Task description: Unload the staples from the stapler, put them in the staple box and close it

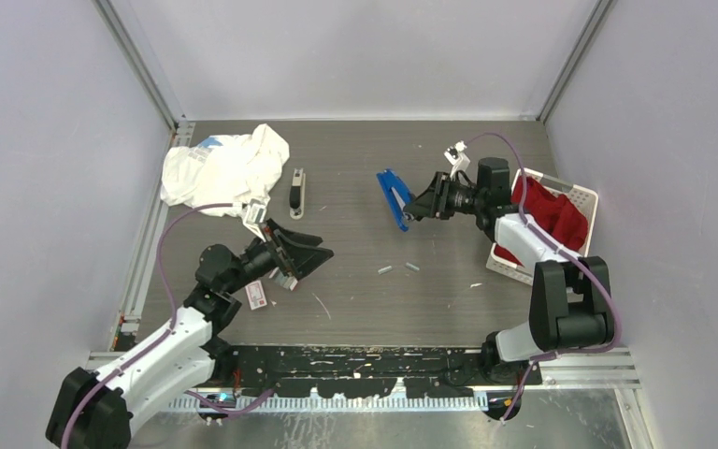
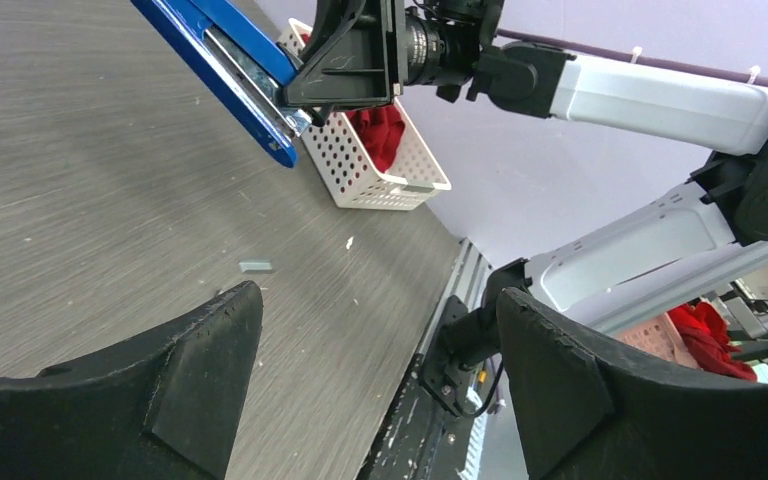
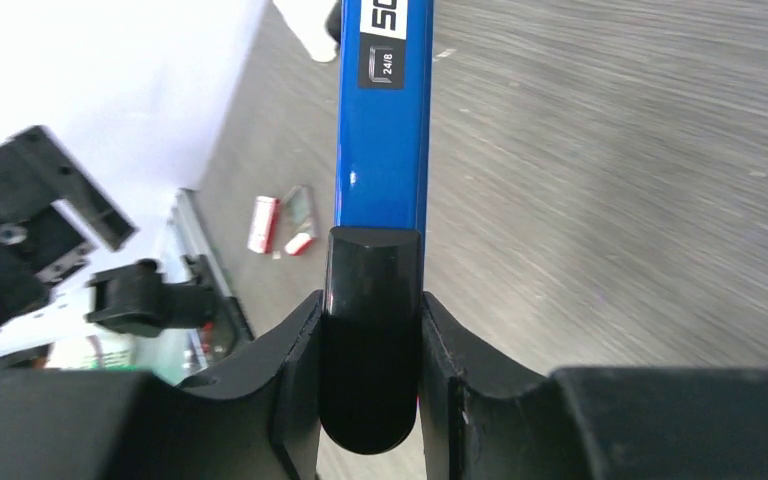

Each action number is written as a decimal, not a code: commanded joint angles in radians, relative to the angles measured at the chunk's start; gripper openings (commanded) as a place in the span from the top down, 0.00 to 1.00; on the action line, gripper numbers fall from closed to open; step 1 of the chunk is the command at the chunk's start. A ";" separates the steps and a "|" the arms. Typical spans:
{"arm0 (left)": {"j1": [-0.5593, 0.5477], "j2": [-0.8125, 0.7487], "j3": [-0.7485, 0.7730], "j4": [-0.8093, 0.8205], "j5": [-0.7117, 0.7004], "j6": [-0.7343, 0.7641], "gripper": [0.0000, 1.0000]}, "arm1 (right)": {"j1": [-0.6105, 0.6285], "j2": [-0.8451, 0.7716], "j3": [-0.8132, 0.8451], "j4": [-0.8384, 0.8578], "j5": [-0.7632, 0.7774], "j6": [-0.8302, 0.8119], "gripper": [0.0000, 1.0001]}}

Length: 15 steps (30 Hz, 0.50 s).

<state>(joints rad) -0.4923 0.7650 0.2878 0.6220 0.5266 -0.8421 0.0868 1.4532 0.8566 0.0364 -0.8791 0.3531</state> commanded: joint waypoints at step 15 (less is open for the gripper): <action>-0.170 0.418 0.152 0.434 -0.296 -0.034 0.04 | 0.090 -0.071 -0.087 0.622 -0.258 0.441 0.99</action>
<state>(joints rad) -0.6548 1.0870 0.3634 0.8539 0.2890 -0.8658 0.1631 1.4345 0.7582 0.4606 -1.0752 0.7101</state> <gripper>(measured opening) 0.958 0.392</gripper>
